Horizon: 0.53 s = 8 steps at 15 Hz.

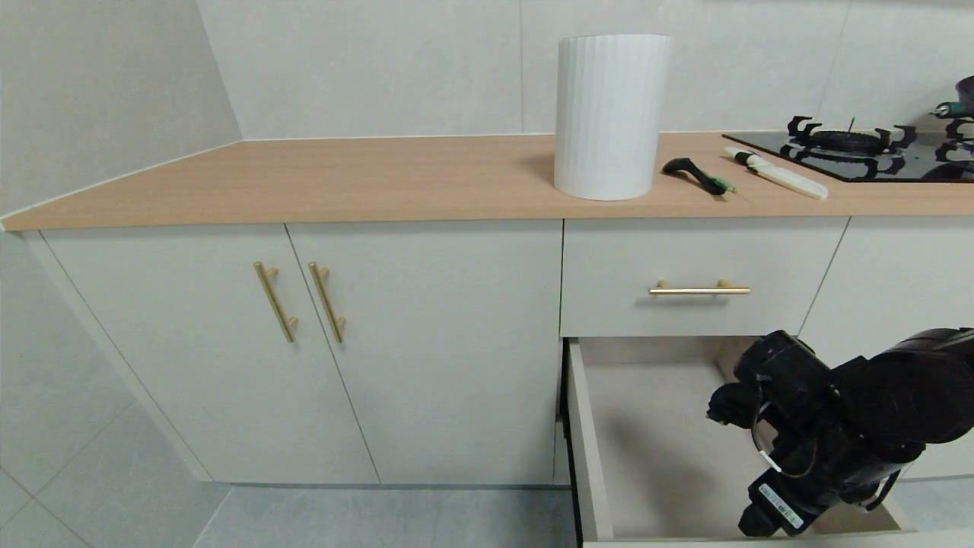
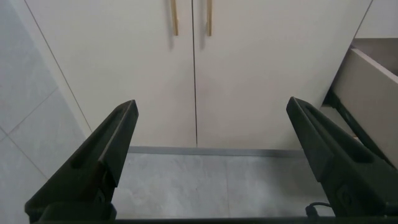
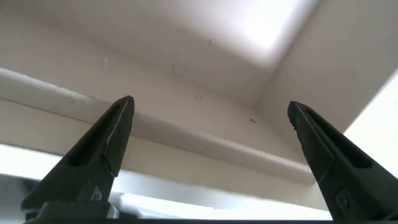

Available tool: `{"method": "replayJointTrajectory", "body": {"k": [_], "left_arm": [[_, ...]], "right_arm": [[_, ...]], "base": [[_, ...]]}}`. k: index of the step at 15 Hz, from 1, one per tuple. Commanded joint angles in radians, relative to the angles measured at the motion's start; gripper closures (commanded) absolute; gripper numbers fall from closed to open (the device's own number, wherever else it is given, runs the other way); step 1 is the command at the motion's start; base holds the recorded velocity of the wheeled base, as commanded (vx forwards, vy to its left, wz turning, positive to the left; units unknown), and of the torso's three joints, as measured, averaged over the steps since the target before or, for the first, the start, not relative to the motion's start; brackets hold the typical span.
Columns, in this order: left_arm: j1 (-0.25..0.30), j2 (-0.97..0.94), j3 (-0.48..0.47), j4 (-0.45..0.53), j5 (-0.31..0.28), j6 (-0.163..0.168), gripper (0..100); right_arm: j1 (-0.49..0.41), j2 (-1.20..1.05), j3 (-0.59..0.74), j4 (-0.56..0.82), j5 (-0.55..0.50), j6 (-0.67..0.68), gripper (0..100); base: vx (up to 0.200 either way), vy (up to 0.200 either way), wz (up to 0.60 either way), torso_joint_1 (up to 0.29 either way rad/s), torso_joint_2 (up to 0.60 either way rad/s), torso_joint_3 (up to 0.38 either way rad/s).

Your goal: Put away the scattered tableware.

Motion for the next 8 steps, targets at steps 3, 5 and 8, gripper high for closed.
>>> {"method": "replayJointTrajectory", "body": {"k": [3, 5, 8], "left_arm": [[-0.001, 0.001, 0.000, 0.000, -0.001, 0.000, 0], [-0.001, 0.001, 0.000, 0.000, 0.000, 0.000, 0], [0.001, 0.001, 0.000, 0.000, 0.000, 0.000, 0]], "right_arm": [[0.057, -0.009, 0.003, 0.093, -0.001, -0.024, 0], [0.094, -0.011, 0.005, 0.152, -0.001, -0.026, 0], [0.121, -0.011, 0.005, 0.204, 0.002, -0.038, 0]], "base": [[0.000, 0.000, 0.00, 0.000, 0.00, 0.000], [0.000, 0.000, 0.00, 0.000, 0.00, 0.000], [0.000, 0.000, 0.00, 0.000, 0.00, 0.000]]}}
